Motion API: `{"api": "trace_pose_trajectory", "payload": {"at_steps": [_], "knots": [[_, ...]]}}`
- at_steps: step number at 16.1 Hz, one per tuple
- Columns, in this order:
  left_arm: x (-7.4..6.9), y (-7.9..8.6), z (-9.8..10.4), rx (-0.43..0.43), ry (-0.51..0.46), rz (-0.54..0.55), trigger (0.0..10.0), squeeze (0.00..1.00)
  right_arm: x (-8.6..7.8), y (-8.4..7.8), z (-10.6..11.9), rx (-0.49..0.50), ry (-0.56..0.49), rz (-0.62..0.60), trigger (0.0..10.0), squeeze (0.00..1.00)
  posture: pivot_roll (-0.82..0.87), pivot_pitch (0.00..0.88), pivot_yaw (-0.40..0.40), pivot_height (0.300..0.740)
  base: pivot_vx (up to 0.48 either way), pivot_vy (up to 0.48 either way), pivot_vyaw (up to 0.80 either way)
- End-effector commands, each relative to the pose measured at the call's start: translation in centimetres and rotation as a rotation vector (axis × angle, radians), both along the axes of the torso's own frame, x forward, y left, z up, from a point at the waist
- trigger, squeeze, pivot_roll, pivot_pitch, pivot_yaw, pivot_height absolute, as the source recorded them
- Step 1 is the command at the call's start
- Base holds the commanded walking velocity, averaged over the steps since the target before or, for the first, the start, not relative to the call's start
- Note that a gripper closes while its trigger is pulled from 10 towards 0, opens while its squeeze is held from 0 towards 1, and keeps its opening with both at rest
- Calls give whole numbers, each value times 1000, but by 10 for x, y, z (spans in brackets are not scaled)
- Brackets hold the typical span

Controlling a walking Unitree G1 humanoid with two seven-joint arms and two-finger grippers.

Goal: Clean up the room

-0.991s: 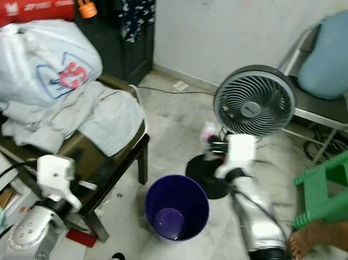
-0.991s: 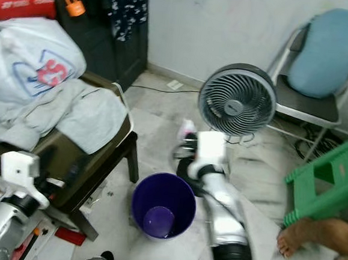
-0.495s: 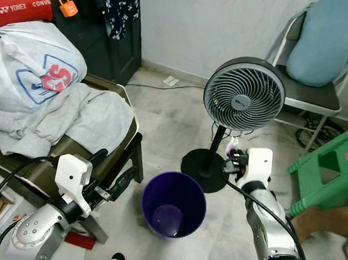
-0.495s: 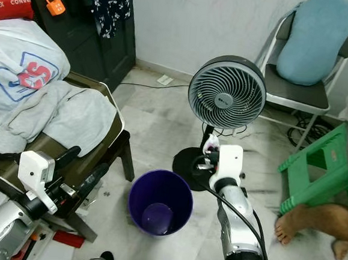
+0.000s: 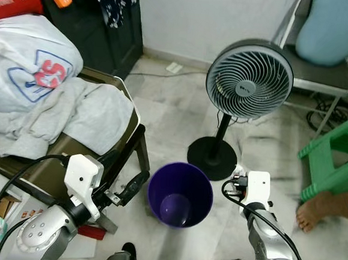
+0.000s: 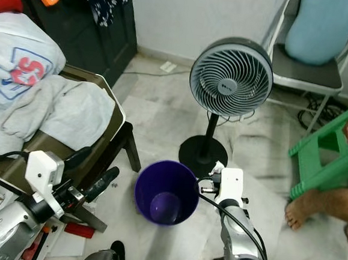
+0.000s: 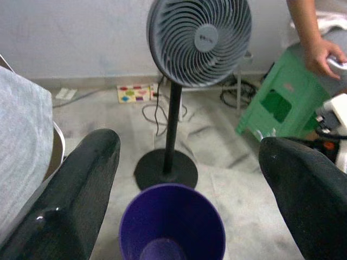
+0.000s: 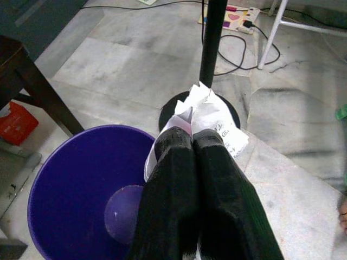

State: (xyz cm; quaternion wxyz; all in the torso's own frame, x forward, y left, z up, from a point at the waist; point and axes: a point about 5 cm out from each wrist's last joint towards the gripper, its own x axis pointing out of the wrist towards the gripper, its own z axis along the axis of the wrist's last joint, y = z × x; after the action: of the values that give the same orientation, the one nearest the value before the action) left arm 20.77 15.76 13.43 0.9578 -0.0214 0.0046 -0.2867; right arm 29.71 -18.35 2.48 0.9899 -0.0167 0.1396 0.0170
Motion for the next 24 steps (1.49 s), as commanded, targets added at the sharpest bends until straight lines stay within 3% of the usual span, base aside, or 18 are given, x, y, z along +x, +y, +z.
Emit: {"api": "trace_pose_trajectory", "payload": {"at_steps": [1, 5, 7, 8, 11, 14, 18, 24], "knots": [[-7, 4, 0, 26, 18, 14, 10000, 0, 0, 5, -3, 7, 4, 1, 10000, 0, 130, 307, 64, 740, 0, 0, 0], [-8, 9, 2, 78, 46, 73, 10000, 0, 12, 16, 10, 22, -76, -5, 10000, 0, 155, 310, 85, 740, 0, 0, 0], [-3, 14, 2, 91, 46, 132, 10000, 0, 25, 30, 34, 105, -182, -4, 10000, 0, 135, 297, 74, 740, 0, 0, 0], [-2, 13, 1, 83, 44, 141, 10000, 0, 27, 36, 42, 87, -210, 20, 10000, 0, 129, 293, 69, 740, 0, 0, 0], [5, 3, -1, 39, 23, 154, 10000, 0, 25, 59, 66, 161, -298, 74, 10000, 0, 75, 250, 29, 740, 0, 0, 708], [12, -3, -2, 4, 9, 183, 10000, 0, 20, 73, 77, 184, -314, 131, 10000, 0, 42, 222, -1, 740, 0, 0, 800], [22, -13, -3, -28, -12, 184, 10000, 0, 29, 64, 85, 148, -301, 118, 10000, 0, 27, 199, -32, 740, 0, 0, 0], [25, -14, -2, -57, -32, 164, 10000, 0, 31, 61, 88, 144, -290, 97, 10000, 0, 22, 198, -24, 740, 0, 0, 0]]}}
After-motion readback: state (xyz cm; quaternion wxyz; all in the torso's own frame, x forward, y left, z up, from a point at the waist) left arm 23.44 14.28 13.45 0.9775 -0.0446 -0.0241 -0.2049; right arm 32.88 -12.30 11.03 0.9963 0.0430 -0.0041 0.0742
